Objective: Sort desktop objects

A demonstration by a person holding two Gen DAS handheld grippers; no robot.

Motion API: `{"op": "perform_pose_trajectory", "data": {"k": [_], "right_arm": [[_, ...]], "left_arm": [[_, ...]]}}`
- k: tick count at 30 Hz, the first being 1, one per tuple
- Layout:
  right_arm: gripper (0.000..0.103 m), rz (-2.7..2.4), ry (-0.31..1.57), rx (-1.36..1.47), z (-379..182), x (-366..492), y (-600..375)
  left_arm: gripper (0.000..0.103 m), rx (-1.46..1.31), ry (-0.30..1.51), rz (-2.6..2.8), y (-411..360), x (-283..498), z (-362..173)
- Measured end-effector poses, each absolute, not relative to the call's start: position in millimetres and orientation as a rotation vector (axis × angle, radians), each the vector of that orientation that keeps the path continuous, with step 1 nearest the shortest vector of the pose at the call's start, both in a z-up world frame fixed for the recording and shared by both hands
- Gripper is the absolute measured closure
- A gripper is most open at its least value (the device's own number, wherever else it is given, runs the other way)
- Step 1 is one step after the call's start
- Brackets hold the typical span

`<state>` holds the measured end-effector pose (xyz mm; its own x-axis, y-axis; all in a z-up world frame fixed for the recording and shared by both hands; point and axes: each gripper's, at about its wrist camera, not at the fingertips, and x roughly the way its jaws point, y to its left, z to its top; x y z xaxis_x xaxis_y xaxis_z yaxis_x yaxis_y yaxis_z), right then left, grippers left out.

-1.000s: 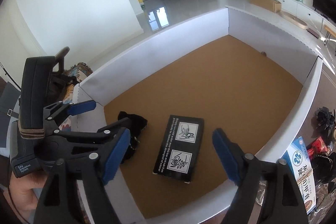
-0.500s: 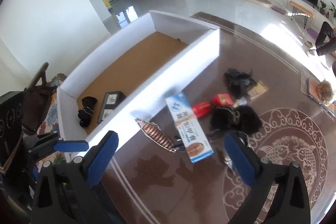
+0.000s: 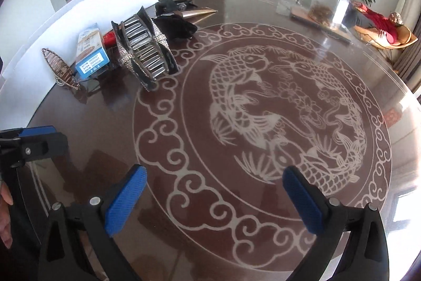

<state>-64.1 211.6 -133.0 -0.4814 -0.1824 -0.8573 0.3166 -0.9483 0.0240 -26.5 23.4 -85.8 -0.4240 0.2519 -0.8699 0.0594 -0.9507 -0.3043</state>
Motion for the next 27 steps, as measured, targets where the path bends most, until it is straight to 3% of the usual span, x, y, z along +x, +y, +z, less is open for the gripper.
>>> {"op": "perform_pose_trajectory", "data": {"k": [2, 9, 27], "right_arm": [[0.000, -2.524, 0.194, 1.349, -137.9, -60.9, 214.3], [0.000, -2.546, 0.210, 1.313, -143.1, -66.8, 212.3], [0.000, -2.548, 0.211, 1.312, -143.4, -65.2, 212.1]], "left_arm": [[0.000, -1.559, -0.370, 2.592, 29.6, -29.5, -89.4], [0.000, -1.524, 0.028, 2.715, 51.3, -42.0, -102.2], [0.000, -1.461, 0.005, 2.772, 51.7, -35.6, -104.4]]}}
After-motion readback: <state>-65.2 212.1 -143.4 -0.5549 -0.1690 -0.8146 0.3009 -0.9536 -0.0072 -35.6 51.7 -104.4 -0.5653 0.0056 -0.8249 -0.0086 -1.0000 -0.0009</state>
